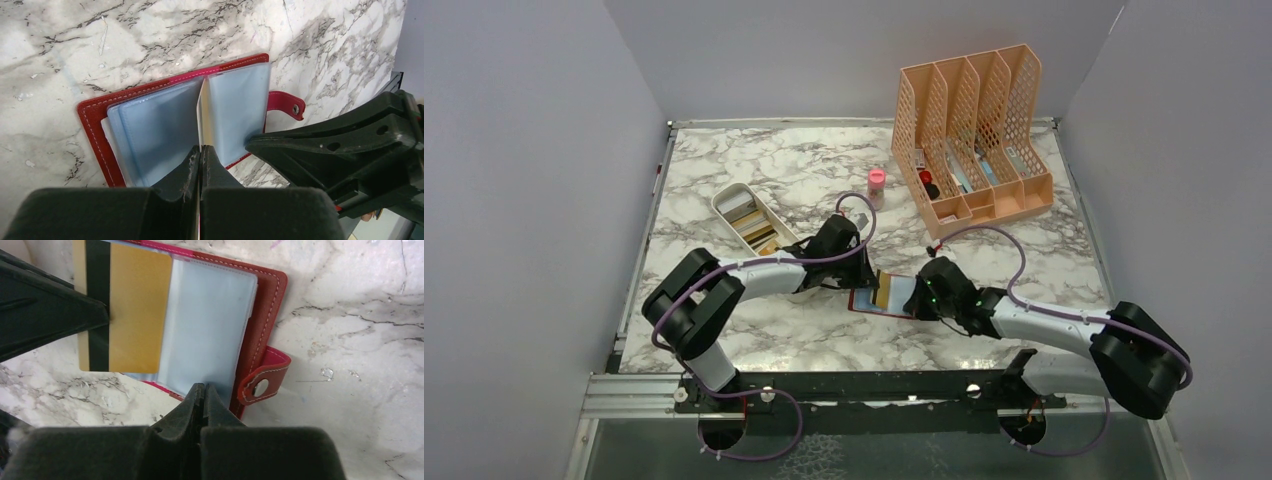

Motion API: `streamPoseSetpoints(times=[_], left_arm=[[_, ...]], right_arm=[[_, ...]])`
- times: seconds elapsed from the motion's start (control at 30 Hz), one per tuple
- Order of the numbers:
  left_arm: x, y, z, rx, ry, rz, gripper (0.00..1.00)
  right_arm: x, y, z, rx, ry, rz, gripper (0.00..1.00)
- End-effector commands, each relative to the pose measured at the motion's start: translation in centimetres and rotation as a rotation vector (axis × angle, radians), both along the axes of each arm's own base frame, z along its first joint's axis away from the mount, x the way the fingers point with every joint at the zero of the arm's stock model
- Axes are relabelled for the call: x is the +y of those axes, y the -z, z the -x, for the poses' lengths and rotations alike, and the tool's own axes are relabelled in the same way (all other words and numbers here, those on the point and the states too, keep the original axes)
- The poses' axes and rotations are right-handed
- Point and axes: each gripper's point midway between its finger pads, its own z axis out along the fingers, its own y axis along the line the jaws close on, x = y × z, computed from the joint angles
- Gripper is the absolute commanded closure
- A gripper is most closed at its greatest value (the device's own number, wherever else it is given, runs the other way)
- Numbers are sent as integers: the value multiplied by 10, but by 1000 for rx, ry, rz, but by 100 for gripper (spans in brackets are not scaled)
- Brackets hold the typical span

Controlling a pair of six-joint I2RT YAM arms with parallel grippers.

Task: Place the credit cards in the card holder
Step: Insert the credit card into the card holder.

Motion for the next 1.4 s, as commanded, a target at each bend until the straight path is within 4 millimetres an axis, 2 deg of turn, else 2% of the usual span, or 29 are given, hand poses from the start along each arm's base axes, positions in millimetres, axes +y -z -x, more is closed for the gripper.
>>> streamPoseSetpoints(times=[0.0,0.27,0.4,0.63,0.8,1.07,1.37], left_arm=[[4,7,-5,1,-5,-49,100],[7,18,-2,18,19,-86,98],[5,15,0,9,60,-84,99],[9,29,4,20,126,-142,97],[10,30,4,21,123,-149,90],[14,29,9,19,154,-165,93],[9,29,14,16,225,-144,91]], right_arm=[[-6,13,1,7,15,24,99],[-9,22,5,28,18,35,99],[-9,22,6,27,19,34,99],[-9,19,5,21,18,31,99],[-10,19,6,22,19,32,99],[-10,18,5,20,18,33,99],[-8,16,5,19,13,27,99]])
